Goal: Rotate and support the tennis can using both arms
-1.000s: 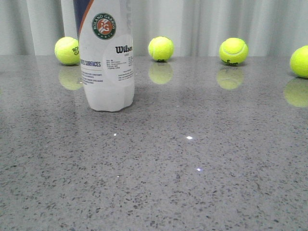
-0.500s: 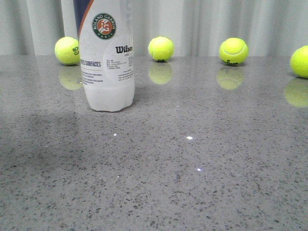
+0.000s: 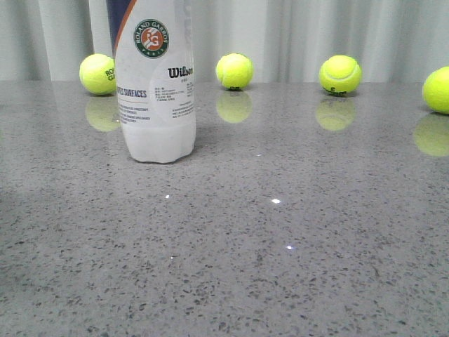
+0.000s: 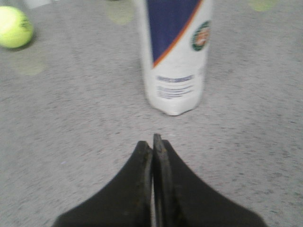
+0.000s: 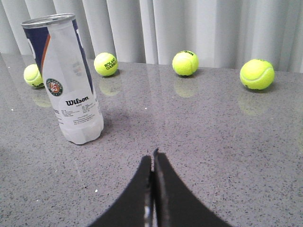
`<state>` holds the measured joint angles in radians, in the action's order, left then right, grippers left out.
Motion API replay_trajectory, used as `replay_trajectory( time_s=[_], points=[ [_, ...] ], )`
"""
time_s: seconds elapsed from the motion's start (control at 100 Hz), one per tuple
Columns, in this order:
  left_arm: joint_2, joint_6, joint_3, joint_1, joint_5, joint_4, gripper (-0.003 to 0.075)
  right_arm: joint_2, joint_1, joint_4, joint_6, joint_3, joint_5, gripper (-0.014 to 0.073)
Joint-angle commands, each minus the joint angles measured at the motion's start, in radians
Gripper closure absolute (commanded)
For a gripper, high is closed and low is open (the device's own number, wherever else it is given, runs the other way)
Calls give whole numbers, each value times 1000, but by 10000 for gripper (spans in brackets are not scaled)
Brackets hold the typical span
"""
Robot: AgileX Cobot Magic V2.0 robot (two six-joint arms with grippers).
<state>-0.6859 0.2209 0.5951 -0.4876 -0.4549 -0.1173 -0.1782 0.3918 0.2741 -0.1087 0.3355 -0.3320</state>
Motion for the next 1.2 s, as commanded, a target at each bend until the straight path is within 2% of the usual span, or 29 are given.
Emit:
replay_trajectory(
  time_s=[0.0,0.09,0.29,0.37,0.61,0.84,0.9,1.19],
  points=[
    [59,-12,-11,57,92,-4,739,-12,1,-6,-7,25,74,652],
    [125,-12,-50,117,101,24,738,-12,1,-6,-7,25,73,652],
    [250,-26,-180,219,228,74,738,-12,1,-6,-7,25,73,652],
    [318,-71,-248,264,277,81,738,-12,1,-6,-7,25,73,652],
    [517,-70,-468,365,390,90,739,-12,1,-6,-7,25,73,652],
    [679,-70,-643,400,509,90,738,-12,1,-6,-7,25,73,652],
    [716,-70,-638,400,446,90,738,-12,1,-6,-7,25,72,652],
    [723,-70,-641,400,446,90,738,-12,1,-6,-7,25,71,652]
  ],
)
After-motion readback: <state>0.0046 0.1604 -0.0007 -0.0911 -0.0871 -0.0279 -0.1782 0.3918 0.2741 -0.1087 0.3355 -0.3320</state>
